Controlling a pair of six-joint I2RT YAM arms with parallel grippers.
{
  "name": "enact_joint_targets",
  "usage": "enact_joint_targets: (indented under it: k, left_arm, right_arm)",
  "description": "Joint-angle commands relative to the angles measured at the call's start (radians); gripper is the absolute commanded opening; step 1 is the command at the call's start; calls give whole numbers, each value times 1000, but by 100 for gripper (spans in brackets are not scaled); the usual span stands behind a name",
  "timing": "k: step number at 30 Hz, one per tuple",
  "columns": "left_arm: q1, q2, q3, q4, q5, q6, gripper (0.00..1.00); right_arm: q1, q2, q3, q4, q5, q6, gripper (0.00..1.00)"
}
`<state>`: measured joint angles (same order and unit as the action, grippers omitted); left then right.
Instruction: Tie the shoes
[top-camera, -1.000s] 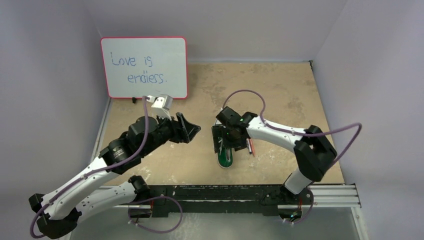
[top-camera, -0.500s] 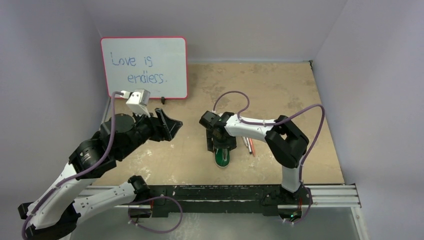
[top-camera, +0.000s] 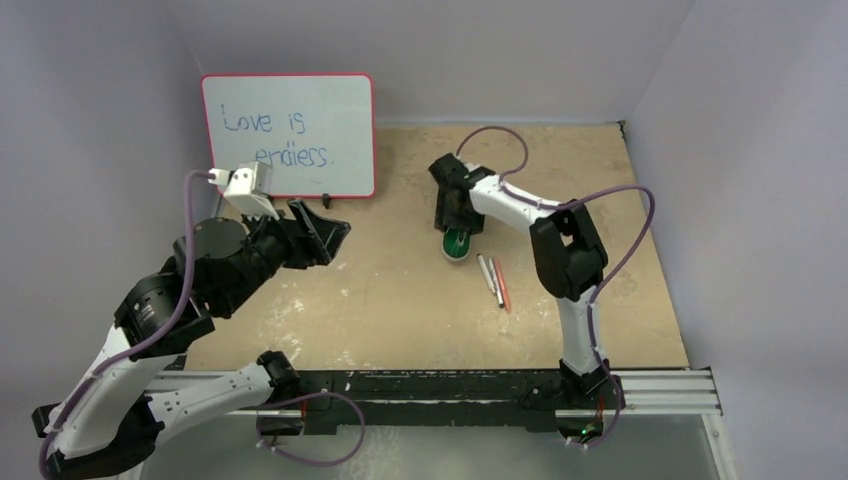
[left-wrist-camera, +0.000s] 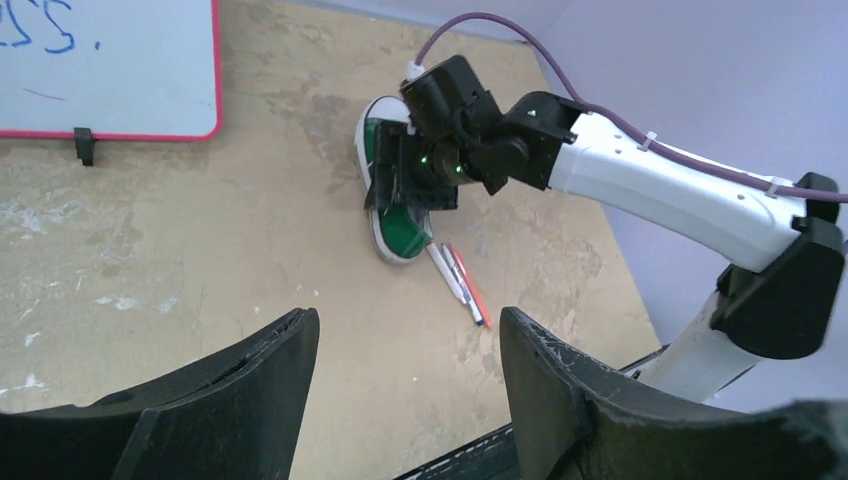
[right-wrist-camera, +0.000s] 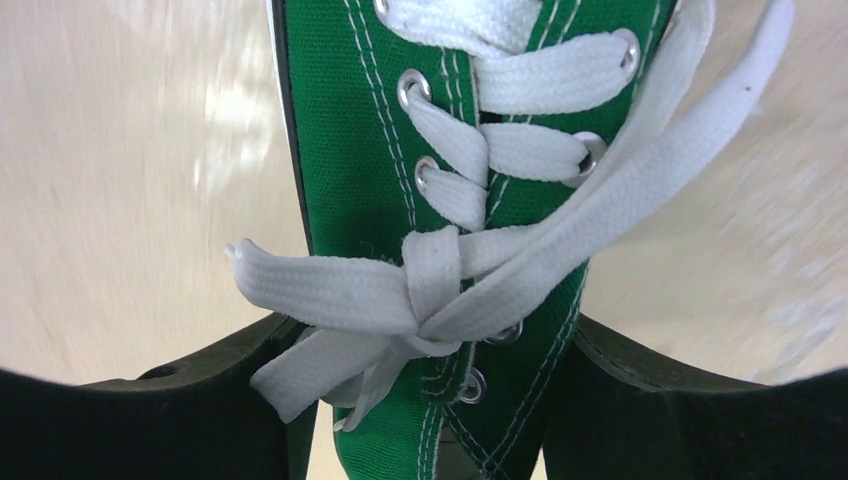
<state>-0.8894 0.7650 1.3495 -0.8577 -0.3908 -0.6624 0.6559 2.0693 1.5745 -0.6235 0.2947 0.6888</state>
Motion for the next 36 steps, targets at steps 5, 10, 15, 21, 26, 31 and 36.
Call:
enact_joint_targets:
  k: [5, 10, 15, 21, 26, 31, 36]
  left_arm:
    - [3, 43, 129, -134, -110, -122, 66]
    - [2, 12, 101, -112, -109, -168, 66]
    - [2, 34, 150, -194, -222, -217, 69]
    - [2, 5, 227, -232, -334, -211, 71]
    - [1, -42, 254, -201, -411, -147, 70]
    - [1, 50, 363, -272, -429, -32, 71]
    - [2, 110, 443, -275, -445, 32, 71]
  right_arm:
    - [-230, 130, 333, 11, 0, -198, 65]
    - [-258, 232, 522, -104, -31, -292, 98]
    - [-262, 130, 608, -299, 3, -294, 99]
    - [-266, -387, 275, -241, -69, -341, 99]
    - [-266, -821, 114, -300, -103, -355, 99]
    - [-266, -1115, 98, -413, -101, -307, 99]
    - [-266, -1198, 113, -487, -53, -235, 99]
